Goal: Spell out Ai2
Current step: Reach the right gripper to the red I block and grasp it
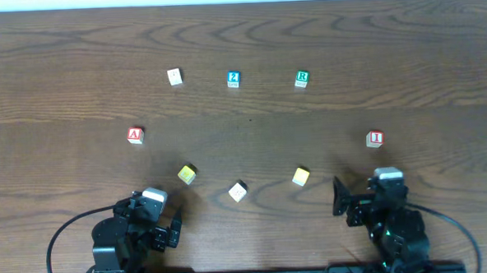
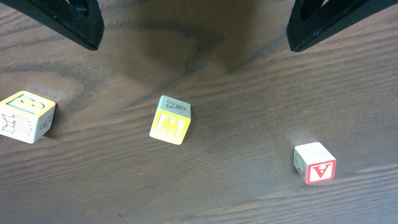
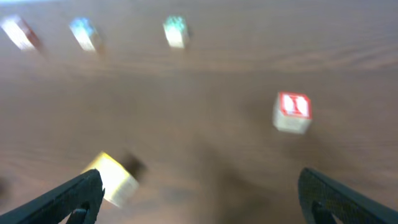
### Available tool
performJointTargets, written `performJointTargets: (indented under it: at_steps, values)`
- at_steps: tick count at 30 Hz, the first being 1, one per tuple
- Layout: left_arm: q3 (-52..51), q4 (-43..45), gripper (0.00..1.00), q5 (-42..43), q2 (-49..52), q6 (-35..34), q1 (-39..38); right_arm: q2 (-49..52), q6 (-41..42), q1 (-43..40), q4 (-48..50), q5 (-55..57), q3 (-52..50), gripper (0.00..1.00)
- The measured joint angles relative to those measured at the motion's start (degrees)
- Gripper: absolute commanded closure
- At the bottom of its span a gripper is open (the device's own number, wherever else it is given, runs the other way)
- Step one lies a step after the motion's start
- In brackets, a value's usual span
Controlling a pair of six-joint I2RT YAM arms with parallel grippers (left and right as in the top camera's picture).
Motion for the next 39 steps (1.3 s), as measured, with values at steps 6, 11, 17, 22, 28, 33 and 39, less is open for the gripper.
performJointTargets:
  at_steps: [6,11,17,22,28,33,39]
  values:
    - [0.0,-0.02,0.05,0.0,-0.02,0.0,0.0,-0.09,21.64,0.0,4.0,-2.67,-0.02,0.01]
    - [0.0,-0.02,0.05,0.0,-0.02,0.0,0.0,-0.11,32.7,-0.02,7.98,3.67,-0.11,0.01]
    - [0.0,-0.02,0.05,0.0,-0.02,0.0,0.0,0.09,32.02,-0.26,15.47,8.66,-0.13,0.01]
    - [0.0,-0.02,0.04,0.0,-0.04,0.0,0.0,6.71,26.75,-2.86,16.59,6.69,-0.11,0.01]
    - [0.0,-0.02,0.05,0.0,-0.04,0.0,0.0,22.25,21.09,-7.72,16.33,-0.63,3.08,0.01]
    - [-0.02,0.0,0.05,0.0,-0.02,0.0,0.0,35.04,16.09,-10.99,13.07,-3.72,10.64,0.01]
    - [-0.02,0.0,0.05,0.0,-0.02,0.0,0.0,51.3,9.57,-14.93,9.27,-4.57,20.37,0.01]
